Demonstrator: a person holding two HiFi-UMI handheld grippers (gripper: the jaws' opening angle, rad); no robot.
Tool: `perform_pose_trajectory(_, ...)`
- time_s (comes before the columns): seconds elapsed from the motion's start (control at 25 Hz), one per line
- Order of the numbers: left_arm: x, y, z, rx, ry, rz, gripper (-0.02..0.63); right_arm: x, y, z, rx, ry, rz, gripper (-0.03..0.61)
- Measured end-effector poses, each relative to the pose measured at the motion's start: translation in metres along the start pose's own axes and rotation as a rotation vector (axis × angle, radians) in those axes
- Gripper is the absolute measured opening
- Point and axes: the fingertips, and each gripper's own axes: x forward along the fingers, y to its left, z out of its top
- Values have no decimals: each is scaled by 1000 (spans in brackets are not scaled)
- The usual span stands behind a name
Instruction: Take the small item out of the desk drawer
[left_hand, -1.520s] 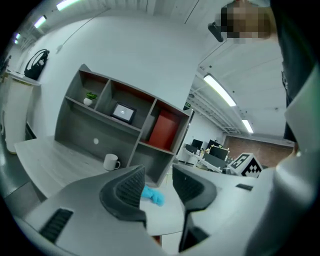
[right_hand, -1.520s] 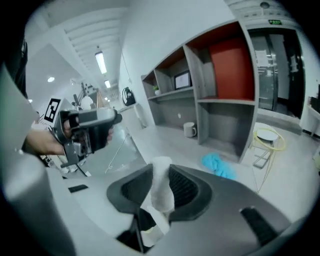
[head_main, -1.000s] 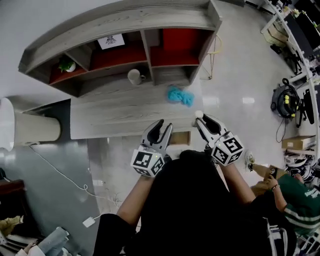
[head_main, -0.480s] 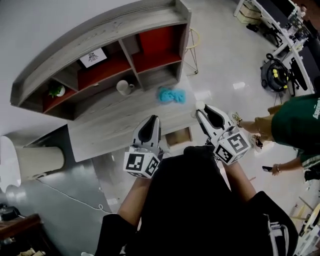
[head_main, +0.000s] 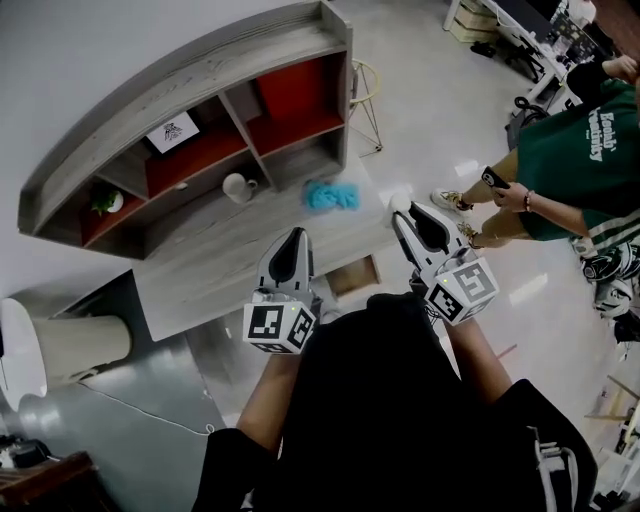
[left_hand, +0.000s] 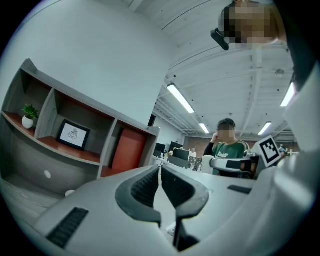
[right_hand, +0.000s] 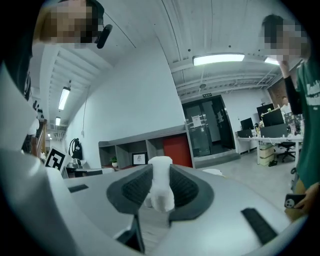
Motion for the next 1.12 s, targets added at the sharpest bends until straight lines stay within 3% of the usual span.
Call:
perform_pose_trajectory(0.28, -2, 3, 3, 4, -9, 14, 21, 0, -6, 3, -33, -4, -26, 104)
perform_pose_trajectory(1.12, -14, 33, 7, 7, -12, 95, 21, 32, 9, 6, -59, 15, 45, 104)
